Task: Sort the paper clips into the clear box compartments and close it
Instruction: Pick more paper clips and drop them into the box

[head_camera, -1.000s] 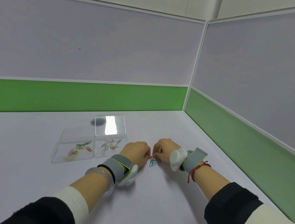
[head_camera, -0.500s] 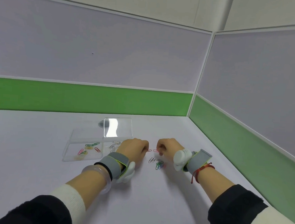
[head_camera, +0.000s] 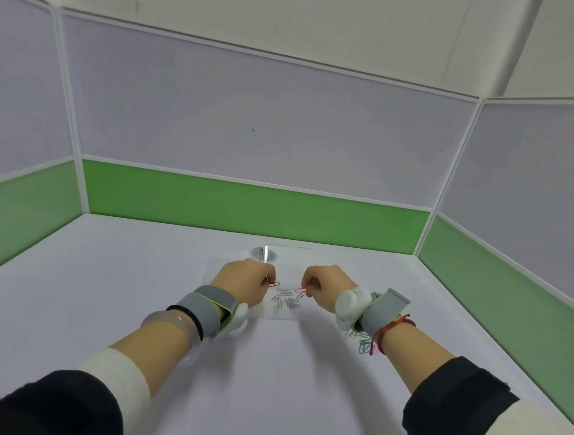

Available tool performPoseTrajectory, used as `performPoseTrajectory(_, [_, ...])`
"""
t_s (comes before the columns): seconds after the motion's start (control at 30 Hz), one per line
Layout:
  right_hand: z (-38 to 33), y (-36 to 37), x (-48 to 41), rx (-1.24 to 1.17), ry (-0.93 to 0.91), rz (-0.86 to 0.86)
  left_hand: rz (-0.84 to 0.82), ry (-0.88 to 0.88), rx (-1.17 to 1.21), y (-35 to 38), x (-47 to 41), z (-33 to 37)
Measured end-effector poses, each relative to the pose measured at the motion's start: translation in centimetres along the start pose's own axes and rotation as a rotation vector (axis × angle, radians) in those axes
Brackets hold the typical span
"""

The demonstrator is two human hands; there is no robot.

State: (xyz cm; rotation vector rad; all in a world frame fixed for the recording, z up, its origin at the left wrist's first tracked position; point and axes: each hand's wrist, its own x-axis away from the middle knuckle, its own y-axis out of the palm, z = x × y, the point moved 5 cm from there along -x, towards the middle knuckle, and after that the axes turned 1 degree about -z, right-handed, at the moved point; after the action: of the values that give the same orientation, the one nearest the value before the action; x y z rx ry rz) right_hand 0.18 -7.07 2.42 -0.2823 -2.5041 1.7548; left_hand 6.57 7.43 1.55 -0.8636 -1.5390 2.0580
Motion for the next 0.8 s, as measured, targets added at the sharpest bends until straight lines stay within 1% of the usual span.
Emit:
performPoseTrajectory(0.07, [-2.4,0.5,-1.1,0.001,-0.032,-0.008,0.011,-0.045,-0.003,-1.2,0.9,-2.1])
performPoseTrajectory(0.3, [-7.3,1.7,-3.0,0.033,-0.116,0.012,0.031,-0.117,-0.025,-3.0,2.2,-6.0])
performPoseTrajectory(0.43, [-9.0,2.1,-3.7,0.013,-0.151,0.01,0.016,-0.161,0.003,-3.3,2.5,-7.0])
performPoseTrajectory(0.5, [-9.4,2.3,-3.8,0.01,-0.143,-0.011,-0.003,-0.187,0.019,-3.4,2.5,-7.4])
performPoseTrajectory(0.57, [-9.3,2.1,-3.6,0.017,-0.137,-0.012,0.012,-0.191,0.011,-3.6,2.6,-7.6])
performPoseTrajectory(0.8, [-6.5,0.7,-2.3,0.041,-0.067,-0.009,0.039,-0.153,0.048,-3.2,2.3,-6.1])
